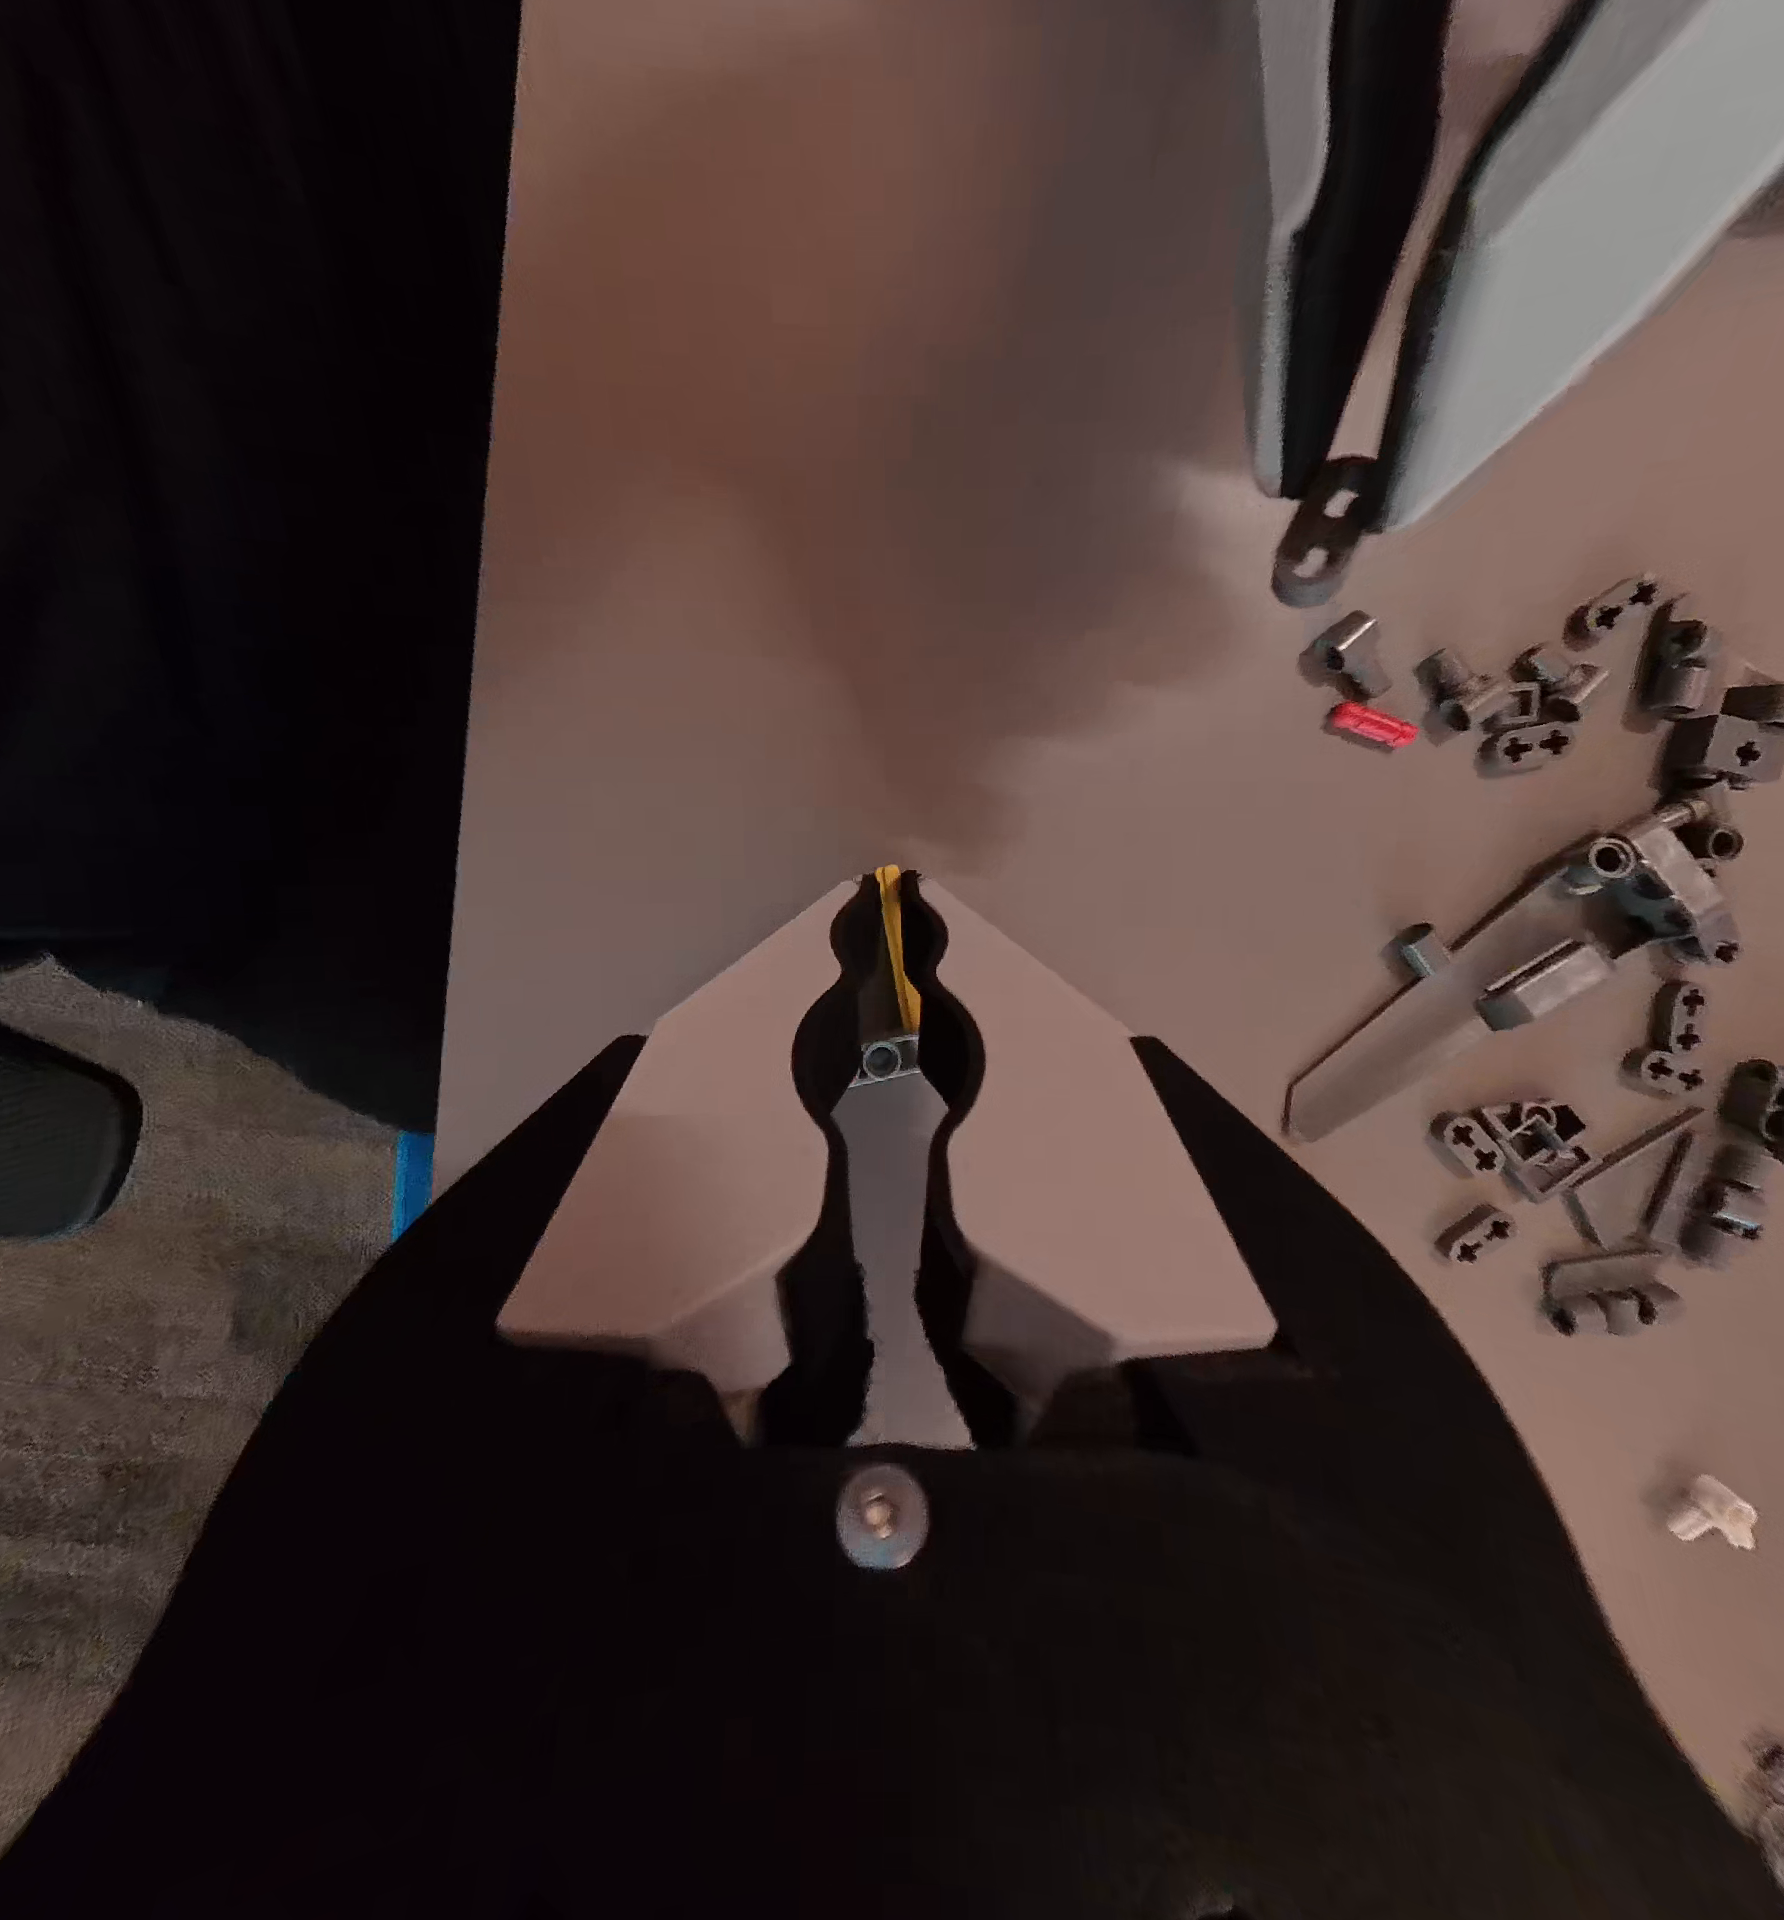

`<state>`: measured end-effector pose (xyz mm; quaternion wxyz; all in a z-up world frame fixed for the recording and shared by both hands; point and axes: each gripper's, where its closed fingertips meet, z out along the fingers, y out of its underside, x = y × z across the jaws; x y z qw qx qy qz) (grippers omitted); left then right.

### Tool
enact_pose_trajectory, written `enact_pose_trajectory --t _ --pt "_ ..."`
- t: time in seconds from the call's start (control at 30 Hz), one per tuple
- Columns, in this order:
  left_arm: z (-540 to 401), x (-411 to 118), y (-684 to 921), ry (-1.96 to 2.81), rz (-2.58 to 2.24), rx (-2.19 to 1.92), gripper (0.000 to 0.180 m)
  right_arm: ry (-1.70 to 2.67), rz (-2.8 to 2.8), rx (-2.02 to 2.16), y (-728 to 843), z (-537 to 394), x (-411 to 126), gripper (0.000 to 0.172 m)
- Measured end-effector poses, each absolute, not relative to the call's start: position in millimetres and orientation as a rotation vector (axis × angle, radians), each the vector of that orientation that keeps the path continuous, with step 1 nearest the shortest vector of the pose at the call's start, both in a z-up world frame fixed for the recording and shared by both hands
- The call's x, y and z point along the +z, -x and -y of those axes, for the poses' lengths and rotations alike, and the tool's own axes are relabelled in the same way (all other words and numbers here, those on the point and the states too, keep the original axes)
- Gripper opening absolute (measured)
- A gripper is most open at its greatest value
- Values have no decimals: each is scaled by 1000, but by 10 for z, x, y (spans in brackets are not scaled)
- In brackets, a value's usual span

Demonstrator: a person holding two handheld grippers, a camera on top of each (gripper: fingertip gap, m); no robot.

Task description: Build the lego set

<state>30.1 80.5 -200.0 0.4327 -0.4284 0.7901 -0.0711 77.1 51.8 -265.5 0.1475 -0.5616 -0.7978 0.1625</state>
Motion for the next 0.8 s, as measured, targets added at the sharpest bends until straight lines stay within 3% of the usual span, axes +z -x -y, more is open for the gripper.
enact_pose_trajectory --t 0.37,0.8 --pt "-844 -1964 -162 1091 -1945 -181 5 1560 1781 853 -406 -698 -2261 1" --pt "-675 -2020 -270 1091 -1968 -239 5 1651 1448 964 -546 -923 -2199 0"
